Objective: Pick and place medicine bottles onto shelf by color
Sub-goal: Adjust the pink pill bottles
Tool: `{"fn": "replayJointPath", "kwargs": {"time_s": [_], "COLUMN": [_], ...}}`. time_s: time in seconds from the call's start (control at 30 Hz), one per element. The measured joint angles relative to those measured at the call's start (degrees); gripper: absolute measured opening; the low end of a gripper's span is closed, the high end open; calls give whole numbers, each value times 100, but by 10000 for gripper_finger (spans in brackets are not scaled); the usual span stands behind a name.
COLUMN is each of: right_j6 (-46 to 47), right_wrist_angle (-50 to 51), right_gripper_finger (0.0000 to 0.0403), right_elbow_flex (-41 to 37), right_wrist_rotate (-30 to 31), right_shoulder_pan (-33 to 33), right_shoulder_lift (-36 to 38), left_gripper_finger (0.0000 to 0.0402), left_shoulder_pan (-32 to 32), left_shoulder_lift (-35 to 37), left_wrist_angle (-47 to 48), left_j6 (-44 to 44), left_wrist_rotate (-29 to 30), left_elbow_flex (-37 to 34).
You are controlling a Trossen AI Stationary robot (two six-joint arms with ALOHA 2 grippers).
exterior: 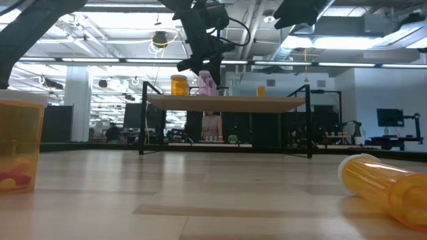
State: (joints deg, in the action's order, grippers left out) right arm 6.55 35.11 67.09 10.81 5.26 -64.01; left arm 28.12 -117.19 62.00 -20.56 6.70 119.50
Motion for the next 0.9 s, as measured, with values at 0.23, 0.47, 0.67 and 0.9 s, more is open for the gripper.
{"fn": "replayJointPath", "kwargs": {"time_s": [0.23, 0.47, 0.67, 0.9], "right_j6": [1, -1, -1, -1], "right_wrist_angle": [0, 0, 0, 0], "right_gripper_finger": [221, 221, 221, 221], "right_elbow_flex": [0, 0, 0, 0], "right_wrist_rotate": [0, 0, 0, 0], "right_shoulder_pan": [0, 1, 1, 1], "right_shoulder_lift": [0, 0, 0, 0], "left_gripper_finger": [110, 110, 110, 112], "left_shoulder_pan": [0, 0, 0, 0], "left_shoulder_lift": [0, -2, -5, -7], "left_wrist_angle": [0, -3, -4, -4], "left_j6": [2, 59, 59, 57], "left_wrist_rotate": [0, 4, 8, 12], "left_elbow_flex": [0, 0, 0, 0]}}
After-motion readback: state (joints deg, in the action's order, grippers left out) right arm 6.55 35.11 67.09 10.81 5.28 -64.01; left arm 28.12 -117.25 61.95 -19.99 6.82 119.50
